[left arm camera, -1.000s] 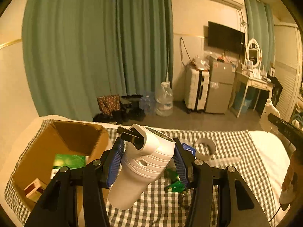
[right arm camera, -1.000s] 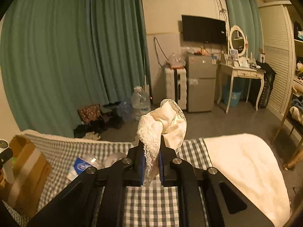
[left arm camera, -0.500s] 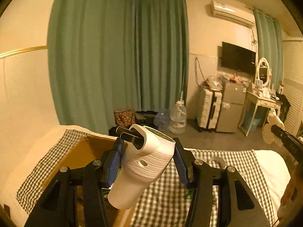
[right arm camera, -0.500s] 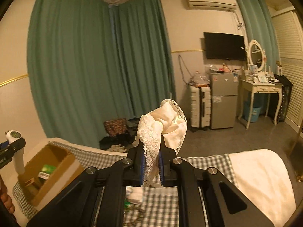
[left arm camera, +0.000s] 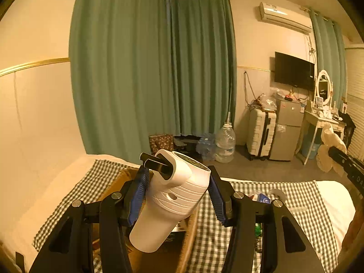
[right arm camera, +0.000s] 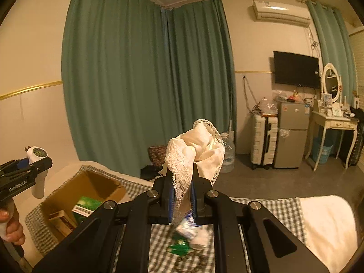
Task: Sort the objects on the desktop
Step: 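Carry the white bottle and lace cloth with both tools over the cardboard box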
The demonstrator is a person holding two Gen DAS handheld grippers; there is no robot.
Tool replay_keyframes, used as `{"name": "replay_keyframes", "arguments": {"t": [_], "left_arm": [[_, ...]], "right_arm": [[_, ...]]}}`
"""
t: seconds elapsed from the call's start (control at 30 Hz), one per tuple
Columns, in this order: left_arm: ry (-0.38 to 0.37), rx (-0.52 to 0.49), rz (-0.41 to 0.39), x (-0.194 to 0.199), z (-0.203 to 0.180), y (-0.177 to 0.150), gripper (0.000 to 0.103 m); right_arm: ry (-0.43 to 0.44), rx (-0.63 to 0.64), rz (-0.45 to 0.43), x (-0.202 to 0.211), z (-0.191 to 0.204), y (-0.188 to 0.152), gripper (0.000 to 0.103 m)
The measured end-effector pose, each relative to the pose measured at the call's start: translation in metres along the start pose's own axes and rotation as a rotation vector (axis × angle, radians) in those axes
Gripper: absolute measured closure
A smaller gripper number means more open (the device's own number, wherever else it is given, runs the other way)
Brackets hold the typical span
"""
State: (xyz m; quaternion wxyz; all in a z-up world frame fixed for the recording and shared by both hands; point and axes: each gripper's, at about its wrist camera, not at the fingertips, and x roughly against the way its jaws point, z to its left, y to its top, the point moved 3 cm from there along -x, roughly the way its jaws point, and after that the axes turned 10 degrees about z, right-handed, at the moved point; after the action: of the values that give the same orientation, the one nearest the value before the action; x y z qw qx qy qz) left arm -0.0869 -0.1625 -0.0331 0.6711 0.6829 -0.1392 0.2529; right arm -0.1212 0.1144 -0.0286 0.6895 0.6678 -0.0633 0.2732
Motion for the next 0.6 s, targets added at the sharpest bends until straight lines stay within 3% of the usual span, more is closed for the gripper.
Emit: {"name": "replay_keyframes", "arguments": {"t": [0.2,0.6], "left_arm": [[0.009,0.025,0.019,-0.007,0.027,0.0,0.05],[0.065,0.065,0.029,-0.015,0.075,-0.012,0.05]], "right_arm": [[0.116,-0.001,0.03,-0.011,0.028,-0.008,0.092],[0.204,0.122,0.074,-0.034,0.113,-0.018,0.092]]}}
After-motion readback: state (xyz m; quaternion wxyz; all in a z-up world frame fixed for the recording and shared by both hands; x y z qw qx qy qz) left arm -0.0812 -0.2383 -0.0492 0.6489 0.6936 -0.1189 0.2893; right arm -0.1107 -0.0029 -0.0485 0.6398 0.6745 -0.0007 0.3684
